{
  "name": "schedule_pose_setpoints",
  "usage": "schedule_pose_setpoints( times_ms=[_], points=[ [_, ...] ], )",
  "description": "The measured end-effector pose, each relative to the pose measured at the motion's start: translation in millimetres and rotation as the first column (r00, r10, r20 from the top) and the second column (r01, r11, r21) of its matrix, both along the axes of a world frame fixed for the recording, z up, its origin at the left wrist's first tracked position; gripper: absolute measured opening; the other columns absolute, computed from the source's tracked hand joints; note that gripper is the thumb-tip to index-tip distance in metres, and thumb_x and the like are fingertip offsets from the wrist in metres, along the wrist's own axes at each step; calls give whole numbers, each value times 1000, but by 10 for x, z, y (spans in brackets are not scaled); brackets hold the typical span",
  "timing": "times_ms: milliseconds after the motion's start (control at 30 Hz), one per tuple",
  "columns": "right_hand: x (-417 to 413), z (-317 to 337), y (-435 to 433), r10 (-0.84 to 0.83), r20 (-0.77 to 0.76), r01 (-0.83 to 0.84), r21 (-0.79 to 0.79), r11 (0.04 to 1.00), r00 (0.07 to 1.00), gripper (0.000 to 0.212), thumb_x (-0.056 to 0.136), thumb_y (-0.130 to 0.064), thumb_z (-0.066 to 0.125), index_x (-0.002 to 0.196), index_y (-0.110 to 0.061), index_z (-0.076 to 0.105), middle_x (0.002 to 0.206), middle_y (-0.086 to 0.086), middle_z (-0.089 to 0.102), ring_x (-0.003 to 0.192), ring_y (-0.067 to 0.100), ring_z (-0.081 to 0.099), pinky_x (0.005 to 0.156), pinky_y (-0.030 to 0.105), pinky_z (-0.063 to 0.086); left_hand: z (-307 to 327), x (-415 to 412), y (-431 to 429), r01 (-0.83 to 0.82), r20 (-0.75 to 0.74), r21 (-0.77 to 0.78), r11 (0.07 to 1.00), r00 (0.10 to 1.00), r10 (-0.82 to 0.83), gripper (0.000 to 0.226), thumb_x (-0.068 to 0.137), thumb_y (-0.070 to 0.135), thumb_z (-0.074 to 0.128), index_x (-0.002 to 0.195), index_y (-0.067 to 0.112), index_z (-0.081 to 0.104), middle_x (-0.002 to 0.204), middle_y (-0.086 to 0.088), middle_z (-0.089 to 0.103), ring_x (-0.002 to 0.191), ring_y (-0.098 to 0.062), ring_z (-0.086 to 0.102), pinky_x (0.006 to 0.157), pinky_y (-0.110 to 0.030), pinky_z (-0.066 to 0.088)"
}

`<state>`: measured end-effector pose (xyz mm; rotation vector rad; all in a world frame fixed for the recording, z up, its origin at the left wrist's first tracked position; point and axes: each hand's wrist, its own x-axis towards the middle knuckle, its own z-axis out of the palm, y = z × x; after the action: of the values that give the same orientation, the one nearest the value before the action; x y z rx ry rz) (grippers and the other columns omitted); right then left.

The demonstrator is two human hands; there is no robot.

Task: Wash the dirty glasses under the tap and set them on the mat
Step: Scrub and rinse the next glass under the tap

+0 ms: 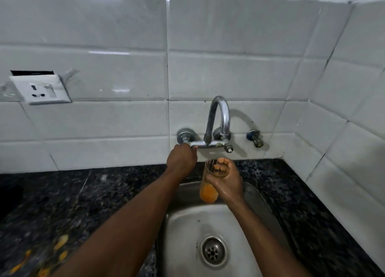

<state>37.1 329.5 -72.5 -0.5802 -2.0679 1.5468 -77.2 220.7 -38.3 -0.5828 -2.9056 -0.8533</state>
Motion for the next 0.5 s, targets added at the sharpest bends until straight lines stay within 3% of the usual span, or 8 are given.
schedule_pose_setpoints(
  times_ms=[167, 333, 500],
  points=[
    [-54, 109, 57, 23, -33, -22, 8, 1000, 999, 58, 66, -13, 86, 110, -30, 53, 95, -16, 63, 87, -3, 60, 75, 21, 48, 69, 25, 21, -54, 55, 78, 995, 997, 50, 44, 104, 31, 36, 101, -2, 65, 101, -21, 68, 91, -35, 63, 65, -31, 37],
    [-124, 231, 110, 80, -67, -77, 47, 996, 995, 55, 67, -15, 84, 110, -31, 54, 95, -17, 64, 86, -1, 61, 68, 16, 45, -81, -92, 32, -154, 202, 257, 954, 974, 103, 63, 99, 49, 35, 76, 1, 68, 73, -16, 72, 66, -34, 69, 69, -44, 59],
    [-150, 247, 102, 128, -42, -124, 76, 989, 991, 56, 66, -15, 84, 112, -27, 54, 96, -14, 65, 88, -2, 61, 71, 16, 47, -12, 3, -45, -180, 324, 417, 891, 945, 39, 50, 102, 33, 48, 69, 1, 67, 66, -15, 72, 61, -31, 72, 69, -48, 62]
  ],
)
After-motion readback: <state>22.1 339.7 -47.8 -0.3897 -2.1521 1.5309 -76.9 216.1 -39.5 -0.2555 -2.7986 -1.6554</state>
